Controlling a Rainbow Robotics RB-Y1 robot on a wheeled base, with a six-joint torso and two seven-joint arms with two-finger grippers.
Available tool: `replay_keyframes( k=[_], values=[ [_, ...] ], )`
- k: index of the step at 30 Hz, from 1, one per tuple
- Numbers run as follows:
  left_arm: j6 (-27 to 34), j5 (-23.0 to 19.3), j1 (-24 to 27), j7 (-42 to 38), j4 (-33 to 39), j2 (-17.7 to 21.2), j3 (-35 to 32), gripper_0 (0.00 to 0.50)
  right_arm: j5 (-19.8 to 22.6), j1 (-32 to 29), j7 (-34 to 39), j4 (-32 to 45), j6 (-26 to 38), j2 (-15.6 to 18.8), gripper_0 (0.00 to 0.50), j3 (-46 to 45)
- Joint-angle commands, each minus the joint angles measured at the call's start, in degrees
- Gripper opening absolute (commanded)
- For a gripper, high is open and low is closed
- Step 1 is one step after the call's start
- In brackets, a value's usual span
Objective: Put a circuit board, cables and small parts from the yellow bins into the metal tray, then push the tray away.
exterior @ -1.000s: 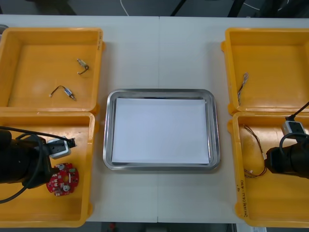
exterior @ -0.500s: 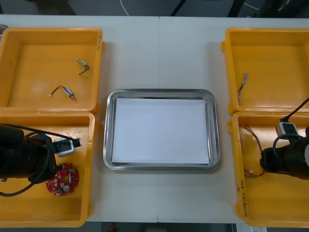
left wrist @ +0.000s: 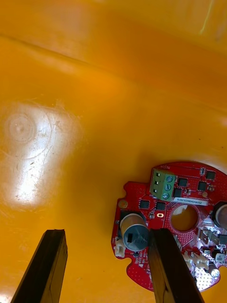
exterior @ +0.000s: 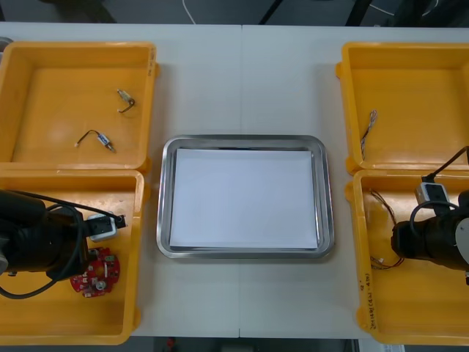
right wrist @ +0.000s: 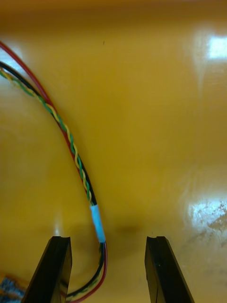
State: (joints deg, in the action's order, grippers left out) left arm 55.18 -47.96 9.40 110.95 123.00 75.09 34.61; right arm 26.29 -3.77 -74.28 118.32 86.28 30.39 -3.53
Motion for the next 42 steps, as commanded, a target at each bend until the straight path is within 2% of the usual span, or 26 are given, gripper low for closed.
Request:
replay_keyframes(
  k=[1,8,9,10,11,21,35,36,37,39,42],
  values=[
    [-0.7,0.9,3.3,2.5,-1.2,-0.8,2.6,0.5,-0.1,-1.3,0.3,-1.4,-1.8,-0.8,0.445,0.8],
    [-0.7,1.3,3.6,2.5,-2.0,-2.0,2.7,0.5,0.1,-1.6,0.5,-1.4,-1.6,-0.8,0.447,0.8],
    [-0.7,1.3,3.7,2.5,-2.0,-2.2,2.6,0.433,0.3,-1.7,0.5,-1.4,-1.6,-0.8,0.445,0.8],
    [-0.7,1.3,3.7,2.5,-2.0,-2.4,2.6,0.153,0.3,-1.8,0.5,-1.4,-1.6,-0.8,0.445,0.8],
    [-0.7,1.3,3.8,2.5,-2.2,-2.6,2.7,0.003,0.3,-1.9,0.5,-1.4,-1.6,-0.8,0.444,0.8],
    [-0.7,0.8,3.8,2.2,-1.9,-2.2,2.4,0.0,0.5,-1.9,0.8,-1.4,-2.3,-0.8,0.445,2.0],
    [1.0,-1.9,3.0,2.2,-1.5,-0.3,-3.0,0.0,-0.3,-2.0,0.2,-1.4,-3.0,-0.8,0.447,2.9],
    [1.2,-2.0,2.5,2.2,-1.4,-0.3,-3.9,0.0,-0.3,-2.1,0.2,-1.5,-3.0,-0.8,0.33,2.9],
    [1.4,-2.1,2.2,2.3,-1.3,-0.3,-4.6,0.0,-0.2,-2.2,0.2,-1.4,-3.0,-0.8,0.278,2.9],
    [2.4,-2.5,0.3,2.3,-0.6,-0.3,-7.6,0.0,-0.2,-2.3,0.2,-1.4,-3.2,-0.8,0.0,2.9],
    [5.5,-2.9,-1.8,2.2,1.1,-0.7,-12.0,0.0,-0.2,-2.4,-0.1,-1.4,-3.5,-0.8,0.0,2.9]
  ],
)
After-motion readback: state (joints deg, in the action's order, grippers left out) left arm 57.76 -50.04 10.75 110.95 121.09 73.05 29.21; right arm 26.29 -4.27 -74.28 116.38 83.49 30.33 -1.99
